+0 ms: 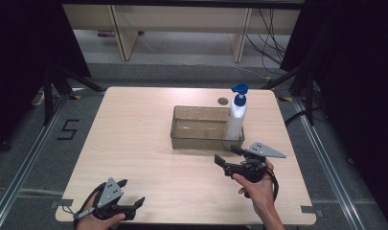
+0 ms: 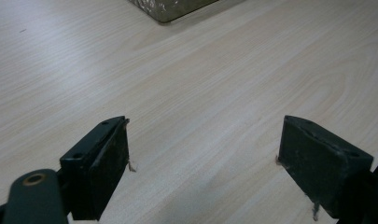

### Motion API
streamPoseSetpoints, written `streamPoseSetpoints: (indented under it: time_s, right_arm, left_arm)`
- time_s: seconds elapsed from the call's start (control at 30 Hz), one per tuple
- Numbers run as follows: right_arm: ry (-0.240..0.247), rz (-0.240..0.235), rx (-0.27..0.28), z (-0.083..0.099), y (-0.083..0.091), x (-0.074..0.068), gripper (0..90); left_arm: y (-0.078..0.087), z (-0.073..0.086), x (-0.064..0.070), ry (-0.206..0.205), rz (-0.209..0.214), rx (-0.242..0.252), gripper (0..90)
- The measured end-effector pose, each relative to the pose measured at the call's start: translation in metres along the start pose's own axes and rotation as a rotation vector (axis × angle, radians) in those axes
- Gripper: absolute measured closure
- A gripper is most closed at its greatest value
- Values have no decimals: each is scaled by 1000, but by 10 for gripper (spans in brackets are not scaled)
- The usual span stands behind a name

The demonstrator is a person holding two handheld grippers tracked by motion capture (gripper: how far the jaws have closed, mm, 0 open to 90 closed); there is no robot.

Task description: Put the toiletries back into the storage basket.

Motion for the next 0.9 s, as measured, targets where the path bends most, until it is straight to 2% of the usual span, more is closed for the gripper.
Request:
streamPoseSetpoints:
  time_s: [0.03,0.07,0.1,0.13,0.2,0.3,0.33,0.4,0.43,0.47,0.5,0.57,0.6,0.63,0.7,0.73,0.77,0.83,0.9]
  right_arm:
    - [-3,4,-7,1,0,0,190]
    - [-13,-10,-2,3,0,-1,190]
    - [-48,-8,-18,6,1,-4,190]
    - [-11,-12,-6,6,0,-1,190]
    - [-5,-2,-15,8,0,0,190]
    - [-33,-17,-24,13,0,-2,190]
    - [-35,0,-31,15,0,-1,190]
    - [-10,-6,-20,16,0,0,190]
    - [-40,-8,-37,18,1,-2,189]
    - [-29,-4,-29,19,0,-1,187]
    - [-51,-4,-38,20,1,-3,183]
    - [-13,-4,-24,20,1,0,180]
    - [-43,0,-34,22,2,-3,175]
    - [-23,2,-29,22,2,-1,169]
    - [-22,-1,-25,22,3,-1,161]
    - [-57,-3,-34,24,4,-3,155]
    - [-27,4,-30,24,3,-1,156]
    - [-14,-5,-27,26,4,-2,156]
    - [-33,-8,-38,27,5,-4,156]
  left_arm:
    - [0,0,0,0,0,0,156]
    - [0,0,0,0,-1,0,156]
    - [0,0,0,0,-2,0,156]
    - [0,0,0,-1,-2,0,156]
    - [0,0,0,-1,-2,0,156]
    - [0,0,0,-4,-2,-1,155]
    - [-1,0,0,5,-1,0,154]
    - [-1,1,0,5,-1,0,153]
    - [-1,1,0,5,-1,0,153]
    - [-1,0,0,4,-2,0,153]
    - [-1,0,0,4,-1,0,153]
    - [-1,1,0,4,-2,0,153]
    - [-1,1,0,4,-1,0,153]
    - [-1,1,0,4,-1,0,153]
    - [-1,1,0,3,-1,0,153]
    - [-1,0,0,4,-1,0,153]
    - [-1,0,0,3,-2,1,153]
    - [-1,1,0,4,-2,1,153]
    - [-1,0,0,4,-2,2,153]
Point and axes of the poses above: each handheld gripper's, and its own axes: y roughly backward along the jaws, z roughly out of its underside, x roughly to its right, the point moved 8 cm from there along -y, roughly forward along the jaws, and after that the axes turned 6 degrees about -y, right-handed, at the moved point
